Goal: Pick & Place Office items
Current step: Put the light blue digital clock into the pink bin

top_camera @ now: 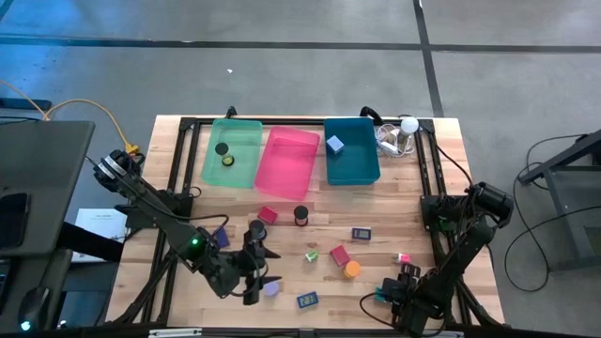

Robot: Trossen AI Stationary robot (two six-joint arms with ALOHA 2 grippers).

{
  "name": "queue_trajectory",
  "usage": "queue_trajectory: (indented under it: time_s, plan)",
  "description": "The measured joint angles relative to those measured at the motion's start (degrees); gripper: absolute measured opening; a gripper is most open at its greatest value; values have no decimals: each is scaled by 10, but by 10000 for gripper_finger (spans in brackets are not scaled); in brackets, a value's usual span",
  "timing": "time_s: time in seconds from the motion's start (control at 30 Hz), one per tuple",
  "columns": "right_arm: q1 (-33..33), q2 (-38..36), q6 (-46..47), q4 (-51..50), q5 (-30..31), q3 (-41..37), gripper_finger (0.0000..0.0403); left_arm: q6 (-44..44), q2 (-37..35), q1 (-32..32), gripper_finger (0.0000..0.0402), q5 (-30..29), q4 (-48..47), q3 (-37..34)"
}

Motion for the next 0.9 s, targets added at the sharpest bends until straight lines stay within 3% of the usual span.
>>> queue_trajectory:
  time_s: [0.47, 0.9]
  plan:
    - [-6, 2, -25, 23, 30, -1, 231, -17, 46, 19, 249, 7, -2, 1]
    - [-17, 2, -44, 38, 34, 0, 231, 44, 68, 36, 249, 17, 36, 1]
